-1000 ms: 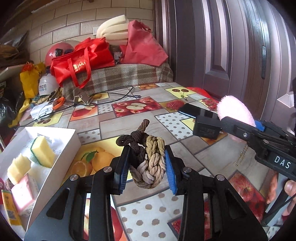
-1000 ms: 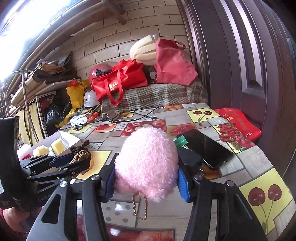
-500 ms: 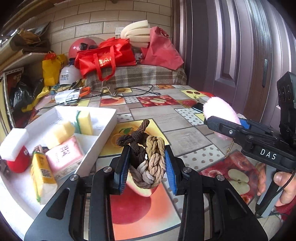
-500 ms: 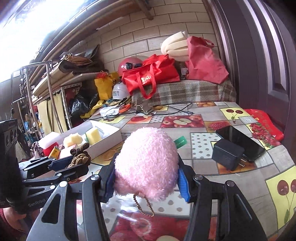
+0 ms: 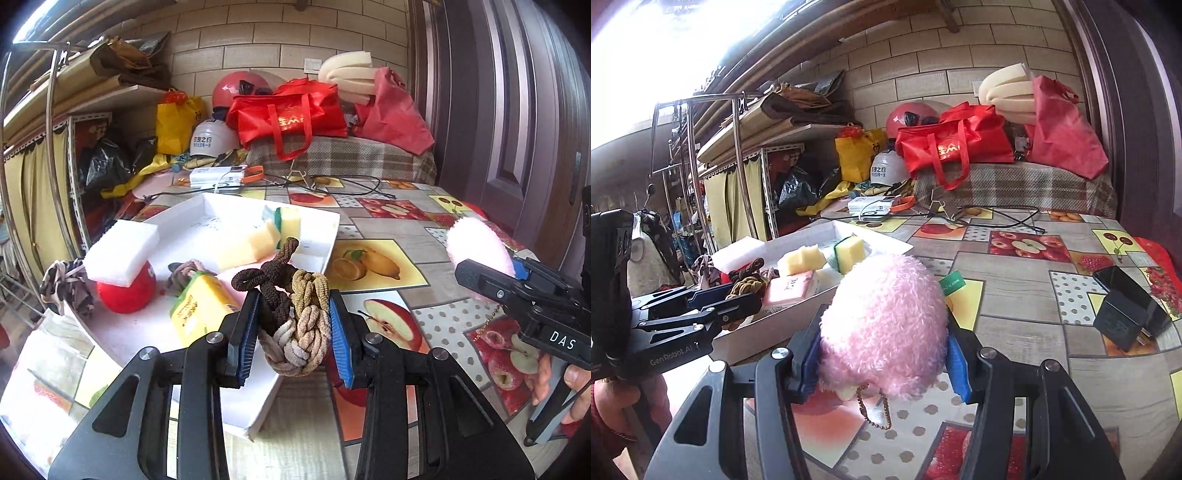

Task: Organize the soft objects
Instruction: 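Carry the rope coaster in left tool and pompom in right tool over the box, then open left tool to drop the coaster while right tool releases the pompom into the box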

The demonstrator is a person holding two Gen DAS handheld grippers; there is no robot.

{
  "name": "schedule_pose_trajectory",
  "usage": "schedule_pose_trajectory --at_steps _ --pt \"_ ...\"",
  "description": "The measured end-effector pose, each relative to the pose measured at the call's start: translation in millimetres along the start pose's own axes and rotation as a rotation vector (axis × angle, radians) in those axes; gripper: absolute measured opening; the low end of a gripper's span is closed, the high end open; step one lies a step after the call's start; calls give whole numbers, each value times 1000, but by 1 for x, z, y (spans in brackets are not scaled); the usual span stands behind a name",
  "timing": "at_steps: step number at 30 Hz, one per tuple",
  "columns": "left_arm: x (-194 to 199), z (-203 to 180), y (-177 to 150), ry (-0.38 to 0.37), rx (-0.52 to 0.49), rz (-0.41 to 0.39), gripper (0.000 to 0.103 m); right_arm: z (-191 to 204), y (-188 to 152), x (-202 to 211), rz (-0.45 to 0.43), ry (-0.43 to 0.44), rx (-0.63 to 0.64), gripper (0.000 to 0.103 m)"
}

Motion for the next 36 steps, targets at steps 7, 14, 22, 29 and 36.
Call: schedule_pose_trajectory --at_steps 7,14,22,29,36 --pt "3 45 3 106 25 -36 35 14 6 -13 4 22 14 56" --pt "-6 74 7 136 65 -17 35 32 12 -26 13 47 46 56" --pt "-19 99 18 195 87 -13 36 57 20 -46 23 65 110 56" --pt "-44 105 28 171 68 39 37 92 32 -75 55 101 180 56" --pt "-71 126 34 135 159 112 37 102 40 -123 184 154 153 56"
Point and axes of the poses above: each gripper's, at about its wrist camera, not at the fingertips, and x roughly against the way its jaws point, z to its left, y to its top, the point moved 9 cm from there along -x, roughly the way its jaws point, and after that the axes turned 11 degrees about z, right-handed, at the moved point
